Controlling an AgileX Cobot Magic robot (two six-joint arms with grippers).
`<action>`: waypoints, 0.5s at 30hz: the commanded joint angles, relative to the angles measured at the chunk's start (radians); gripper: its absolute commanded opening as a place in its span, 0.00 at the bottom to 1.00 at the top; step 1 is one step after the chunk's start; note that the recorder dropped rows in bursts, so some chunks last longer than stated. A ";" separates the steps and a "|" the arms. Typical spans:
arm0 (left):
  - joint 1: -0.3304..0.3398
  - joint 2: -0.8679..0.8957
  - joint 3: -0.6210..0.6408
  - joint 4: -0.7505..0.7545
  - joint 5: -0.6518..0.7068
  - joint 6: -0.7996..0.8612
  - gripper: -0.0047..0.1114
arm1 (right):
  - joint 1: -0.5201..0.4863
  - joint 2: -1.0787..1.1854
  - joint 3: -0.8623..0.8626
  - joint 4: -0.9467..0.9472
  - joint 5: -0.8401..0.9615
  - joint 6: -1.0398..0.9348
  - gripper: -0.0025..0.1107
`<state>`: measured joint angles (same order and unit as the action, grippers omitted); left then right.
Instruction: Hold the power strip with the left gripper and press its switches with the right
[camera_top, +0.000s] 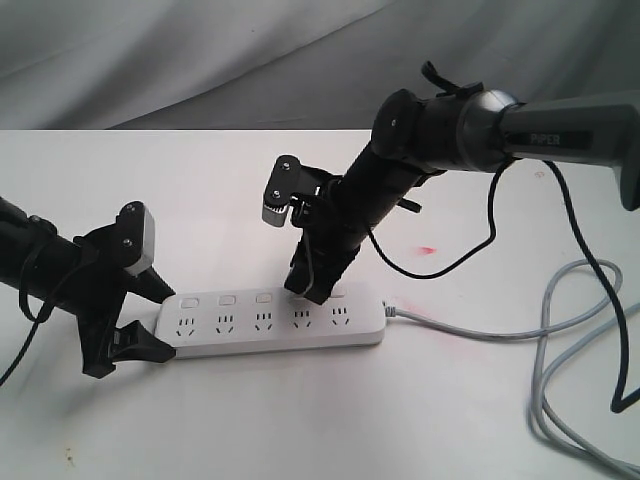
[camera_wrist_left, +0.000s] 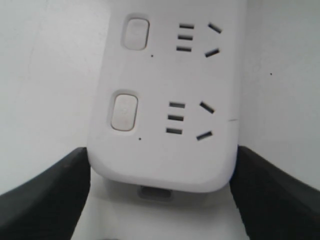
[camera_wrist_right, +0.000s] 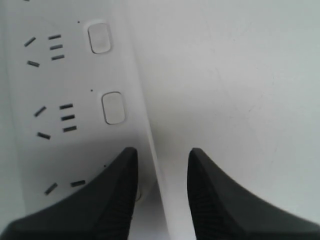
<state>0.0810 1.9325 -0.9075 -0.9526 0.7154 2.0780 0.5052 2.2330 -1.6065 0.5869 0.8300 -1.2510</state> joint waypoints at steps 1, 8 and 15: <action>0.001 0.000 -0.005 -0.003 0.015 -0.002 0.56 | -0.006 0.007 0.027 -0.004 0.008 -0.001 0.31; 0.001 0.000 -0.005 -0.003 0.015 0.000 0.56 | -0.006 0.007 0.109 -0.004 -0.063 -0.005 0.31; 0.001 0.000 -0.005 -0.003 0.015 0.000 0.56 | -0.006 0.007 0.109 -0.008 -0.081 -0.005 0.31</action>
<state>0.0810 1.9325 -0.9075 -0.9526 0.7154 2.0780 0.5052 2.2186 -1.5206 0.6548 0.7530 -1.2510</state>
